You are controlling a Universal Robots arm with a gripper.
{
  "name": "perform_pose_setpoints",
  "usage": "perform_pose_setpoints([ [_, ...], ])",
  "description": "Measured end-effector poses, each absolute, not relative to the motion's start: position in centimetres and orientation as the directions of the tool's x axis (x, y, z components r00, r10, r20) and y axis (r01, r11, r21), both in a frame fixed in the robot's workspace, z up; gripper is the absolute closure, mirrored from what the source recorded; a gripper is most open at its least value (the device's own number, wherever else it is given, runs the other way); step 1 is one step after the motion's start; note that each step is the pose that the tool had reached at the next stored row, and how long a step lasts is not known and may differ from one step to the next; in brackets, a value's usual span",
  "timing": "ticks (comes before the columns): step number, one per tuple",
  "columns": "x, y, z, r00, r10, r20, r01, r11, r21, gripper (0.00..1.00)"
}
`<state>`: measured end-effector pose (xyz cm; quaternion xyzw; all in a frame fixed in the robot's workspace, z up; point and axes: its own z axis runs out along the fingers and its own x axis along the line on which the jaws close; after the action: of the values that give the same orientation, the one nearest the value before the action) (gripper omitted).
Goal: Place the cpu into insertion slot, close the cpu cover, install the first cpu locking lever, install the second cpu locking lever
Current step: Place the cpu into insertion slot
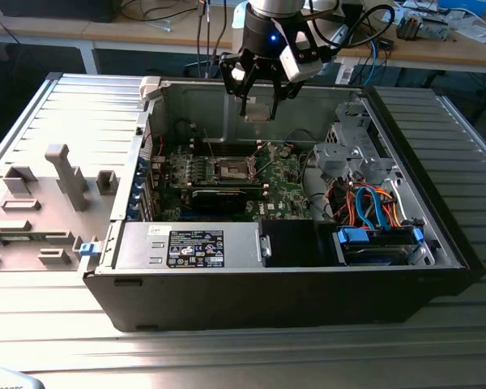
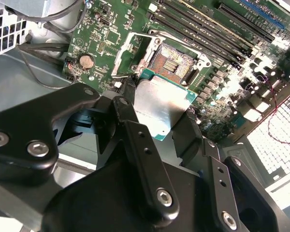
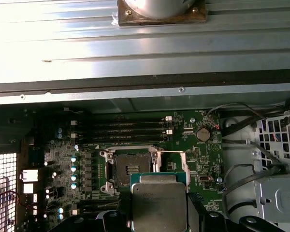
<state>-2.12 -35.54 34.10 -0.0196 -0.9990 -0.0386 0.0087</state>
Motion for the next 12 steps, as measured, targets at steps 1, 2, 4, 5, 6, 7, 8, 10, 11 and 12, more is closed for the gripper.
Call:
perform_pose_setpoints([
  [1,-2.12,-35.54,33.99,-0.998,0.065,0.019,0.066,0.995,0.076,0.45],
  [2,-2.12,-35.54,33.83,-0.997,0.081,0.019,0.082,0.994,0.076,0.45],
  [4,-2.12,-35.54,33.83,-0.997,0.081,0.019,0.082,0.994,0.076,0.45],
  [5,-2.12,-35.54,33.82,-0.996,0.082,0.019,0.083,0.994,0.076,0.45],
  [6,-2.12,-35.54,33.81,-0.996,0.083,0.019,0.084,0.994,0.076,0.45],
  [7,-2.12,-35.54,33.8,-0.996,0.084,0.019,0.085,0.993,0.076,0.45],
  [8,-2.12,-35.54,33.8,-0.996,0.084,0.019,0.085,0.993,0.076,0.45],
  [10,-2.12,-35.54,33.62,-0.995,0.097,0.019,0.098,0.992,0.075,0.45],
  [11,-2.12,-35.54,33.62,-0.995,0.098,0.019,0.099,0.992,0.075,0.45],
  [12,-2.12,-35.54,33.62,-0.995,0.098,0.019,0.099,0.992,0.075,0.45],
])
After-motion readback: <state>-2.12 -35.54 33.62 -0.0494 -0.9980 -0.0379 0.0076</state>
